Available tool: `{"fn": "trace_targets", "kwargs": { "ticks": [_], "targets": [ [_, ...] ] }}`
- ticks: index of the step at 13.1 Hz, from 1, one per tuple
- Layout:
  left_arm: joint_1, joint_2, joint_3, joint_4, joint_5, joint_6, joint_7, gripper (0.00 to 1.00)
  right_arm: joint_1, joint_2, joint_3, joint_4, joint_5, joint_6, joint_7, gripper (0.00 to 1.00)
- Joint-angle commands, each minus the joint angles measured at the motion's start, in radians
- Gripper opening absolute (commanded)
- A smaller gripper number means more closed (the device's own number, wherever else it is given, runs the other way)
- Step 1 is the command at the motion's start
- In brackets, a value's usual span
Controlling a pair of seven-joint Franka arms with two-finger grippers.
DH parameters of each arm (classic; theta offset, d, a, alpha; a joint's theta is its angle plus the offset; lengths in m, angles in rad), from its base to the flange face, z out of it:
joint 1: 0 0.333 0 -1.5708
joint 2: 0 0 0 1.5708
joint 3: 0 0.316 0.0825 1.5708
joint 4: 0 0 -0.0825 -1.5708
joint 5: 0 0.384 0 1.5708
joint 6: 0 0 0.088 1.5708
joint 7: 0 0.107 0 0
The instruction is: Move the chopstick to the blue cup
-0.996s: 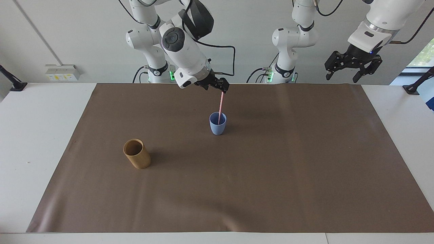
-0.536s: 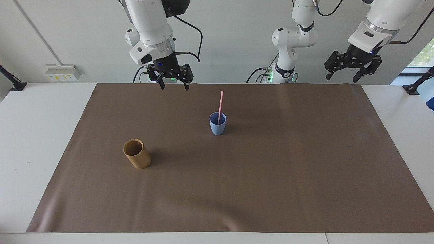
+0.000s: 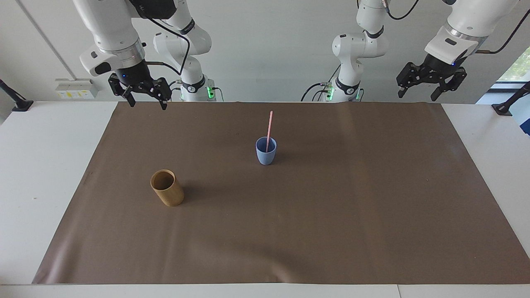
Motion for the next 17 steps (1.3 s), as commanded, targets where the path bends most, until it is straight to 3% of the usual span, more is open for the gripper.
{"fn": "trace_targets", "kwargs": {
  "ticks": [1, 5, 8, 17],
  "targets": [
    [0.015, -0.023, -0.011, -0.024, 0.014, -0.009, 0.004, 1.00, -0.029, 0.002, 0.003, 0.062, -0.005, -0.052, -0.032, 1.00],
    [0.015, -0.023, -0.011, -0.024, 0.014, -0.009, 0.004, 1.00, -0.063, -0.026, -0.010, 0.026, 0.047, -0.062, -0.034, 1.00],
    [0.015, -0.023, -0.011, -0.024, 0.014, -0.009, 0.004, 1.00, -0.072, -0.014, -0.014, 0.056, 0.108, -0.130, -0.034, 1.00],
    [0.015, -0.023, -0.011, -0.024, 0.014, -0.009, 0.004, 1.00, -0.060, -0.023, 0.002, 0.043, 0.029, -0.086, -0.061, 1.00]
  ]
}}
